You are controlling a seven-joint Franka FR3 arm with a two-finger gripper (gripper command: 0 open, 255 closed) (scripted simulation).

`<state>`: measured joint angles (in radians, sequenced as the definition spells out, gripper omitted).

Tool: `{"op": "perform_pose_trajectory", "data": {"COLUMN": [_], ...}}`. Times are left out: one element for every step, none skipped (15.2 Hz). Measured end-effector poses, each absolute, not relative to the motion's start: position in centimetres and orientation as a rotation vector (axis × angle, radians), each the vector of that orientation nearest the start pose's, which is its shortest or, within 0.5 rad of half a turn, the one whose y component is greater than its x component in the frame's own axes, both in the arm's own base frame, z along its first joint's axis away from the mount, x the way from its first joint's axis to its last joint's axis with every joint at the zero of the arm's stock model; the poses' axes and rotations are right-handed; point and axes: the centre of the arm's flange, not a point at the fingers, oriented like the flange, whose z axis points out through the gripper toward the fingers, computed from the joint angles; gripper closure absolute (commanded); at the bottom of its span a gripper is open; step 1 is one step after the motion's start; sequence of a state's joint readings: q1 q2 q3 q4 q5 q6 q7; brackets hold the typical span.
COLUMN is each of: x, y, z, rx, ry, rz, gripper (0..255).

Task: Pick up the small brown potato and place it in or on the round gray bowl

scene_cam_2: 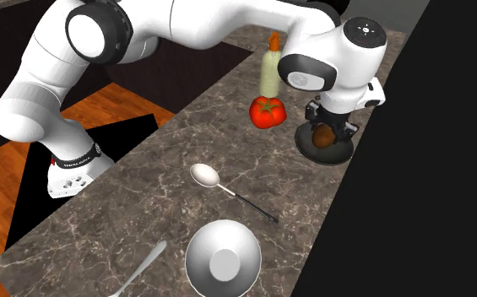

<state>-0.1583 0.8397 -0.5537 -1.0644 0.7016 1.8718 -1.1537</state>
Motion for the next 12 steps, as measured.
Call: {"op": "perform_pose_trajectory", "data": {"x": [69.09, 69.02, 69.04, 69.06, 69.07, 69.08, 69.08, 69.08, 69.08, 69.08, 69.08, 69.08], "y": [-33.78, -33.82, -33.83, -33.81, -33.79, -33.79, -33.79, -33.79, -33.79, -33.79, -33.79, -33.79], "z": [37.46, 37.11, 36.87, 36.78, 36.73, 36.71, 36.70, 36.70, 36.69, 36.70, 36.70, 36.70], "rx": [-2.930, -2.930, -2.930, -2.930, -2.930, -2.930, -2.930, -2.930, -2.930, -2.930, -2.930, -2.930], "ry": [-0.635, -0.635, -0.635, -0.635, -0.635, -0.635, -0.635, -0.635, -0.635, -0.635, -0.635, -0.635], "rz": [-0.392, -0.392, -0.392, -0.392, -0.393, -0.393, -0.393, -0.393, -0.393, -0.393, -0.393, -0.393], "gripper": [255, 255, 255, 255, 255, 255, 255, 255, 0, 0, 0, 0]}}
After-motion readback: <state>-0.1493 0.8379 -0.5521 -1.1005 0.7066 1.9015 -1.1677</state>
